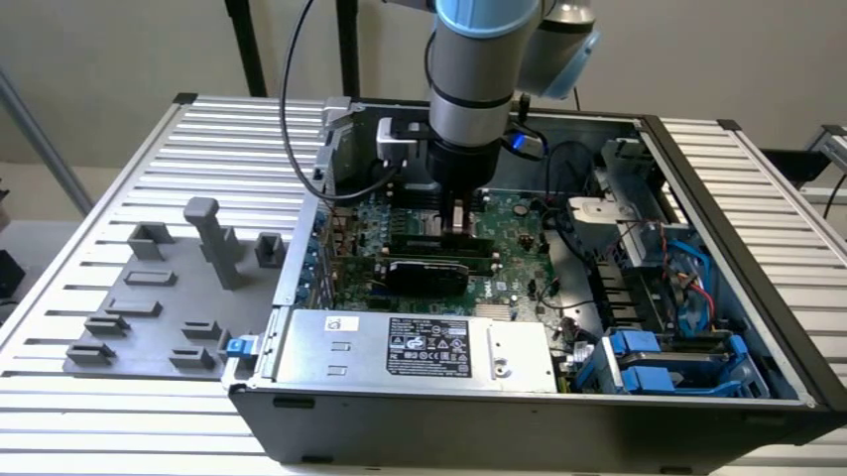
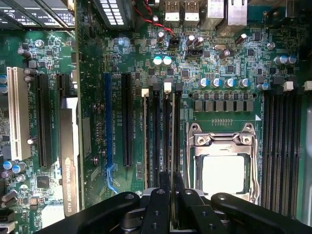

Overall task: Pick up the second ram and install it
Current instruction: 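Insert the second ram into the second slot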

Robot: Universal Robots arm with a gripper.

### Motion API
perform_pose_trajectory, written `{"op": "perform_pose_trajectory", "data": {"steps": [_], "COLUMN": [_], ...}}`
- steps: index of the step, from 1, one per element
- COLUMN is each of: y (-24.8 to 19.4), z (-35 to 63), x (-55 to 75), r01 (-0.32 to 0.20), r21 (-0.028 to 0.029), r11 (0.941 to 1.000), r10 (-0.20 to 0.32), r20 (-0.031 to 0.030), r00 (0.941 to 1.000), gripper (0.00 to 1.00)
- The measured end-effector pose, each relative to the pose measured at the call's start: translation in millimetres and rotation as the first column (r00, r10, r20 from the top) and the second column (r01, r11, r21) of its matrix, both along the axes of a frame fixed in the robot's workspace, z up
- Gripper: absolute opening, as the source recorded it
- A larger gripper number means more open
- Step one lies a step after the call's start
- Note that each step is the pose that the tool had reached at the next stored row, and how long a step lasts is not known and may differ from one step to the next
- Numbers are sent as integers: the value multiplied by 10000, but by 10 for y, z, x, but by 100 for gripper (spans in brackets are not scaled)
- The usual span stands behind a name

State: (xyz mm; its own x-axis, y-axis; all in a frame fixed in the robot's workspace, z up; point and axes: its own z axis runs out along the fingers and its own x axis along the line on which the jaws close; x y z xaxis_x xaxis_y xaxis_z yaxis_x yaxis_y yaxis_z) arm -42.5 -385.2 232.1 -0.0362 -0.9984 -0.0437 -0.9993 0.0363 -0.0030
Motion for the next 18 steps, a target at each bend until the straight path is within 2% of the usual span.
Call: {"op": "perform_pose_trajectory", "data": {"steps": [18], "y": [-14], "z": [-34], "x": [0], "r01": [-155], "r21": [-14], "r11": [9999], "r10": [155], "r20": [-1], "r00": [9999], "gripper": [14]}}
